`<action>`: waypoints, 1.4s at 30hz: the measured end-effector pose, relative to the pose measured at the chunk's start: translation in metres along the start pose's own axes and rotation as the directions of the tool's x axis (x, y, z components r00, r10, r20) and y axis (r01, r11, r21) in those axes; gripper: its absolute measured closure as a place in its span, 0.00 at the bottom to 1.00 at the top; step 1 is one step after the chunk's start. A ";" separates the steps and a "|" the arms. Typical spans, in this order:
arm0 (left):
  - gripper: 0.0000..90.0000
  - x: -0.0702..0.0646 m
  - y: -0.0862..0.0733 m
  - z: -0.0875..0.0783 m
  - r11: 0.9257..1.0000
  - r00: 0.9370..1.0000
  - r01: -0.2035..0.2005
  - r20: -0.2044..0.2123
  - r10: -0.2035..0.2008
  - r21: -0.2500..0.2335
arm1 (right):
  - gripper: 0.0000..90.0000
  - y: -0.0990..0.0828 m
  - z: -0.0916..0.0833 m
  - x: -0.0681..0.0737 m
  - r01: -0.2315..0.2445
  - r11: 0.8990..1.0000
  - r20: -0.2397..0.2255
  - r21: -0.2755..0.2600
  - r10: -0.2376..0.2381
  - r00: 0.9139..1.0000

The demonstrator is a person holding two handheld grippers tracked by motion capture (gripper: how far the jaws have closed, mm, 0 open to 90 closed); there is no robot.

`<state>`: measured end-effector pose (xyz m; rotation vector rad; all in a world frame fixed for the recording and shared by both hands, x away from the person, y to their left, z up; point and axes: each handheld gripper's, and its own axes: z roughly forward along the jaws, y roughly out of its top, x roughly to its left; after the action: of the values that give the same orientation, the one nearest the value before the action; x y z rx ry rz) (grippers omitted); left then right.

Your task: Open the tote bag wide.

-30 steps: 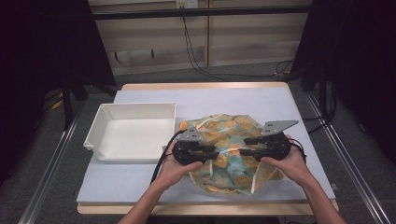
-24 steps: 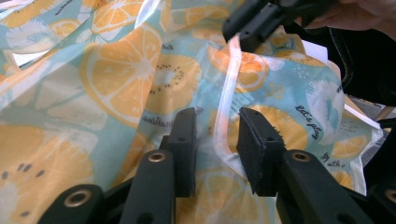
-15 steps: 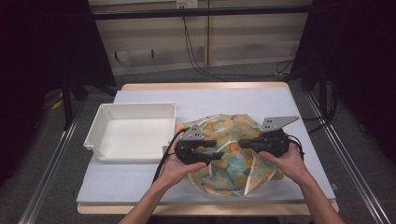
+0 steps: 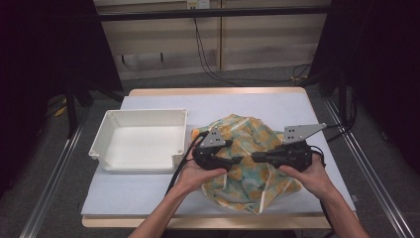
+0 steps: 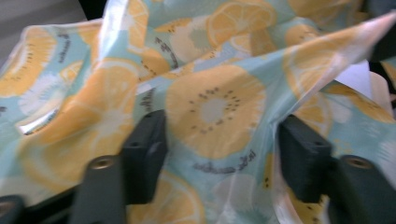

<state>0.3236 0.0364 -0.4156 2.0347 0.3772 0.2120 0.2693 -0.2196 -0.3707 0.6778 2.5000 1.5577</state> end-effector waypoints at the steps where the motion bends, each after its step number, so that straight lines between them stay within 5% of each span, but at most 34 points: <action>1: 0.53 0.000 0.000 0.001 1.000 1.000 -0.001 -0.004 0.001 0.003 | 1.00 0.000 0.000 0.000 -0.001 1.000 -0.004 -0.004 0.001 1.000; 4: 0.88 0.001 0.002 0.000 1.000 0.999 0.007 0.042 -0.006 -0.012 | 1.00 -0.002 0.001 0.000 0.000 1.000 -0.009 0.003 0.000 1.000; 6: 1.00 0.000 0.001 0.000 1.000 0.997 0.010 0.076 -0.009 -0.004 | 1.00 -0.004 0.001 -0.002 -0.002 1.000 -0.007 0.002 0.002 1.000; 10: 1.00 -0.002 0.000 -0.003 1.000 0.995 0.016 0.097 -0.016 -0.002 | 0.92 -0.007 -0.004 -0.008 -0.009 1.000 -0.005 -0.028 0.009 1.000; 13: 1.00 -0.004 -0.002 -0.006 0.999 0.993 0.034 0.111 -0.033 -0.014 | 0.69 -0.007 -0.011 -0.013 -0.028 0.999 0.023 -0.046 0.029 0.999; 18: 1.00 -0.014 -0.002 -0.017 1.000 0.990 0.000 0.139 0.000 -0.004 | 0.68 -0.006 -0.021 -0.020 -0.043 0.997 0.070 -0.067 0.048 0.996; 23: 1.00 -0.022 -0.001 -0.025 1.000 0.985 -0.011 0.169 0.013 -0.008 | 0.66 -0.005 -0.021 -0.031 -0.043 0.999 0.155 -0.025 0.046 0.987; 29: 1.00 -0.039 -0.001 -0.033 0.998 0.973 -0.064 0.222 0.064 -0.005 | 0.58 -0.005 -0.009 -0.051 -0.073 0.997 0.194 -0.010 0.074 0.978; 31: 1.00 -0.043 -0.002 -0.034 0.998 0.972 -0.067 0.226 0.065 -0.001 | 0.55 -0.006 -0.002 -0.057 -0.078 0.997 0.216 0.011 0.073 0.974; 35: 1.00 -0.047 -0.002 -0.037 0.997 0.968 -0.081 0.239 0.079 0.002 | 0.52 -0.007 0.015 -0.065 -0.090 0.994 0.183 0.066 0.077 0.980; 39: 1.00 -0.054 -0.002 -0.039 0.996 0.957 -0.087 0.278 0.086 -0.009 | 0.49 -0.010 0.031 -0.069 -0.083 0.984 0.213 0.157 0.049 0.976; 42: 1.00 -0.061 -0.002 -0.041 0.994 0.944 -0.109 0.312 0.106 -0.007 | 0.62 -0.012 0.041 -0.073 -0.089 0.973 0.208 0.212 0.044 0.977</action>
<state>0.2539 0.0500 -0.3971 2.0586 0.0689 -0.0474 0.3441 -0.2221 -0.4101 0.9092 2.5395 1.1702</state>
